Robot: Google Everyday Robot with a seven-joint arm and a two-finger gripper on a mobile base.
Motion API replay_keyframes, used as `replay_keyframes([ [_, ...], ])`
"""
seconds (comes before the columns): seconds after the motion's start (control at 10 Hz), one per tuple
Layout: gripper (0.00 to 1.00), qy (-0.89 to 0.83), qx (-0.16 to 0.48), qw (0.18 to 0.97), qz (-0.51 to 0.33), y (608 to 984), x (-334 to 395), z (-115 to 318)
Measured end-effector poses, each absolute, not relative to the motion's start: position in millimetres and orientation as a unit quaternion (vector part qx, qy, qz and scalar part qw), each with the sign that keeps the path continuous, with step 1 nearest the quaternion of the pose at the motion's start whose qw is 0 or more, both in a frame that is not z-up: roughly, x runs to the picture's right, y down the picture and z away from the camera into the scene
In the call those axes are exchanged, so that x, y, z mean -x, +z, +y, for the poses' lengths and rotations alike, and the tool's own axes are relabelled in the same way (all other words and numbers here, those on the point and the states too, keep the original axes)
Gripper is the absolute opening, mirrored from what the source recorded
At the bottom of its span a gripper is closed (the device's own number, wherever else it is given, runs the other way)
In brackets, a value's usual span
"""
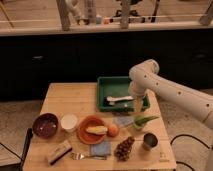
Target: Place brush in table surface
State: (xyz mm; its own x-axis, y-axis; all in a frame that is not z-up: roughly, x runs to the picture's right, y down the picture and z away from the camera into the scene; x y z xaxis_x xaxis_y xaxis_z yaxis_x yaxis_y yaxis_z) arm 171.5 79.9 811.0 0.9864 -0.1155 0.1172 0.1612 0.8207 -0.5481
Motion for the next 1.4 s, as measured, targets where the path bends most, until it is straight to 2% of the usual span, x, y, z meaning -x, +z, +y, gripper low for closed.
replay_keyframes([
  [1.4,0.80,-0.060,0.304,0.948,-0.070,861.6,-156.4,80.1],
])
